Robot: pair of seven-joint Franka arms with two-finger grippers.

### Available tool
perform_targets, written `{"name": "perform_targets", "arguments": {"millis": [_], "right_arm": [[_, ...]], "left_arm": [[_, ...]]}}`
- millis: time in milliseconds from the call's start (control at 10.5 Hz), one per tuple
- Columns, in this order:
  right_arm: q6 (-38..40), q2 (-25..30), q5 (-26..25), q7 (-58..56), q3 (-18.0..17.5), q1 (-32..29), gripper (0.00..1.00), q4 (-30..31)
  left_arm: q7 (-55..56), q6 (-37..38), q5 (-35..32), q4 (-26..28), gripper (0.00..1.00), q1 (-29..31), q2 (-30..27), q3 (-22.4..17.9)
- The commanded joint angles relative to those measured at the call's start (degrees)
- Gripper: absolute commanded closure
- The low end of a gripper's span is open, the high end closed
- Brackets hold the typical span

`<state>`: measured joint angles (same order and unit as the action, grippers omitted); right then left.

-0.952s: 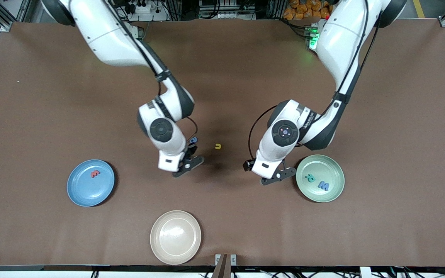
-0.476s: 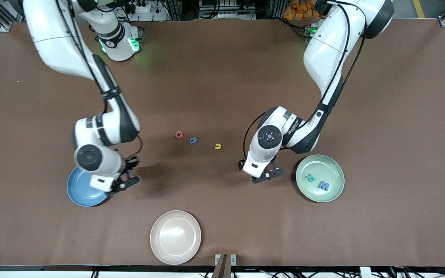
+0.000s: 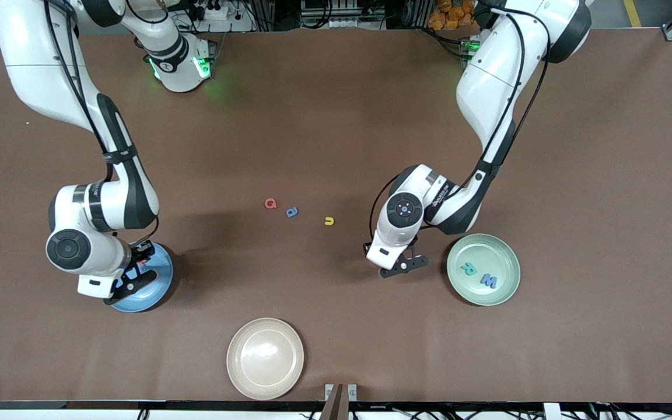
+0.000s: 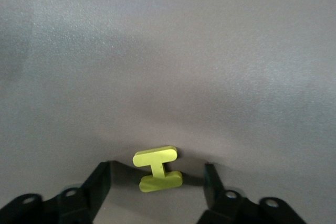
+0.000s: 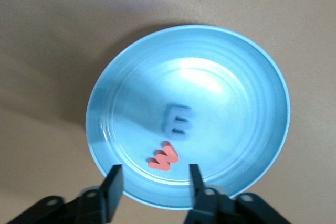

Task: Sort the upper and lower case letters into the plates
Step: 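Carry the blue e to the blue plate while the left gripper grasps the H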

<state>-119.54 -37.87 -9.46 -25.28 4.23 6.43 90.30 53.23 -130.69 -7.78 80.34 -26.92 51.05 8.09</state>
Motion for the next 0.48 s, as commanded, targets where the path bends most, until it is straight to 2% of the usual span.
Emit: {"name": "perform_targets", "arguments": {"millis": [0, 95, 190, 286, 381], "right_arm": [[0.19, 0.78, -1.18, 0.84, -0.98, 0.07, 0.0, 0.49], [0.19, 0.69, -0.31, 0.93, -1.07, -0.01, 0.0, 0.49], [0.45, 0.69, 1.53, 0.85, -1.07, 0.25, 0.0, 0.58], [0.54, 0.69, 1.81, 0.93, -1.15, 1.21, 0.0, 0.67], [0.54, 0.69, 2.07, 1.63, -1.16, 3.22, 0.0, 0.67]], "left_arm": [[1.79, -0.18, -1.8, -1.32, 0.33, -0.85, 1.33, -0.26], [1.71, -0.09, -1.8, -1.41, 0.56, -0.85, 1.16, -0.26], [1.71, -0.18, -1.8, -1.33, 0.9, -0.76, 0.9, -0.26], [1.62, -0.18, -1.8, -1.33, 1.0, -0.59, 0.28, -0.26], [1.79, 0.08, -1.8, -1.33, 1.0, -0.41, -0.59, -0.35]]}}
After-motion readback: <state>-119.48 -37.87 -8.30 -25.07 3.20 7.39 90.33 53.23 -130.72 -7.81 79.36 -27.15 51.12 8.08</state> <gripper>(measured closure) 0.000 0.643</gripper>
